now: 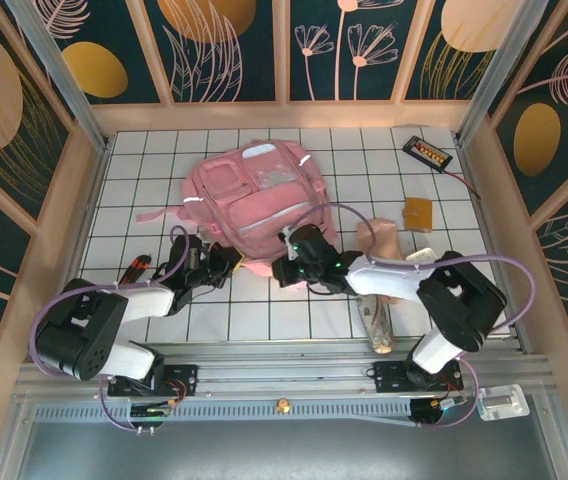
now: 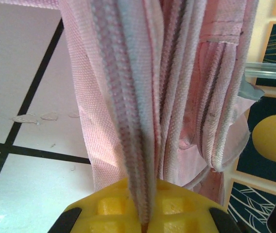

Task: Pack the student bag

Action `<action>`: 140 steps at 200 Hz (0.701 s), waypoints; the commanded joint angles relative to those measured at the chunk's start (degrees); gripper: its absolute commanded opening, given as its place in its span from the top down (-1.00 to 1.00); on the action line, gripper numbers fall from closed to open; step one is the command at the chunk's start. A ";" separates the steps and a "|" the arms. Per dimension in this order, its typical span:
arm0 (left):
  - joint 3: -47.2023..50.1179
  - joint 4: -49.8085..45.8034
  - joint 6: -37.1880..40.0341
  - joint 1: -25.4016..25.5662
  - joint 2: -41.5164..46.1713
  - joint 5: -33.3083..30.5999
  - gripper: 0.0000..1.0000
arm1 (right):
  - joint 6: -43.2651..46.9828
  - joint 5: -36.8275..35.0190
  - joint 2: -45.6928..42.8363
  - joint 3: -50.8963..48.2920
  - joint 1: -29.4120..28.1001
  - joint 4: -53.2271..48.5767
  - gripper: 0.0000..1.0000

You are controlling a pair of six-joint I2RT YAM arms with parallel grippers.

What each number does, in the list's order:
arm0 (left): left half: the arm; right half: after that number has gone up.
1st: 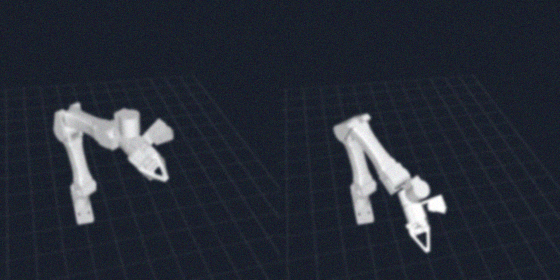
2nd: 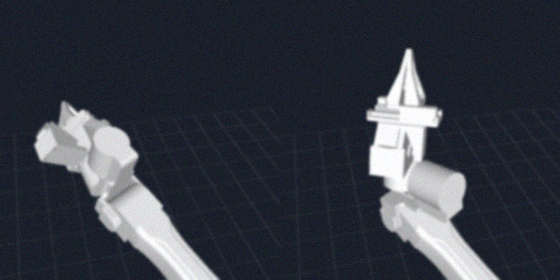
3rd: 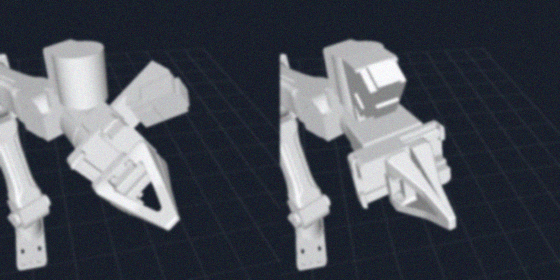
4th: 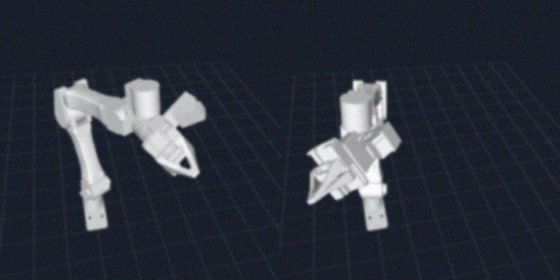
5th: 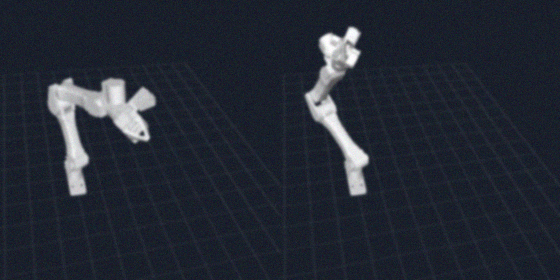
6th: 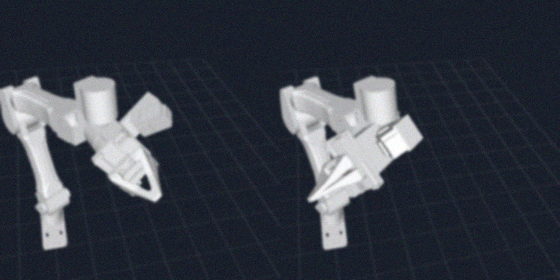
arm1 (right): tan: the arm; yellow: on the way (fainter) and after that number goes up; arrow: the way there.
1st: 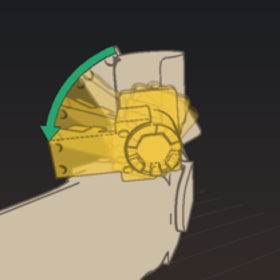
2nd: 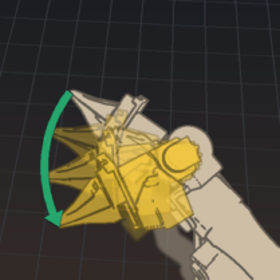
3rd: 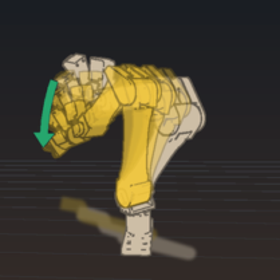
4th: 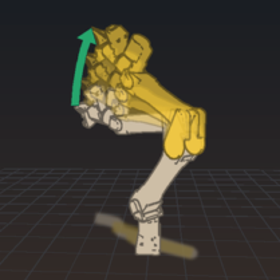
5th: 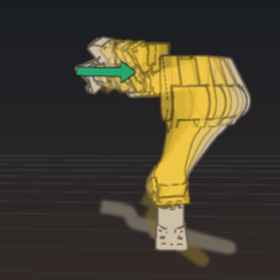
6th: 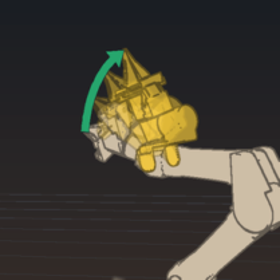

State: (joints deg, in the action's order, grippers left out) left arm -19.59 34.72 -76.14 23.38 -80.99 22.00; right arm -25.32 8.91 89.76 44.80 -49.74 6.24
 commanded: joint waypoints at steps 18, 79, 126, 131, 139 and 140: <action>0.52 -3.17 4.08 -1.49 2.40 -3.37 1.00 | 4.07 -2.20 -6.60 -3.75 9.59 -7.03 1.00; 0.20 -7.62 7.29 -3.69 5.43 -2.52 1.00 | 8.04 1.56 -5.95 -3.40 17.95 -7.55 1.00; -7.12 -14.84 14.45 -9.78 2.46 0.82 1.00 | 6.33 3.22 -7.66 -3.13 11.14 -7.74 1.00; -9.16 -16.45 15.79 -10.52 1.32 0.93 0.92 | 5.59 2.93 -7.67 -2.83 9.43 -7.69 1.00; -12.79 -18.64 17.91 -11.42 -0.64 0.77 0.80 | 4.32 2.36 -7.34 -2.17 6.41 -7.58 1.00; -13.16 -18.90 18.11 -11.51 -0.92 0.77 0.79 | 4.14 2.26 -7.20 -2.08 6.06 -7.57 1.00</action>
State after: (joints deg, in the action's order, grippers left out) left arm -24.01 21.80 -66.24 16.29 -78.02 26.33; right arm -18.79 15.55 84.58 41.71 -38.28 0.97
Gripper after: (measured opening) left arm 0.059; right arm 0.057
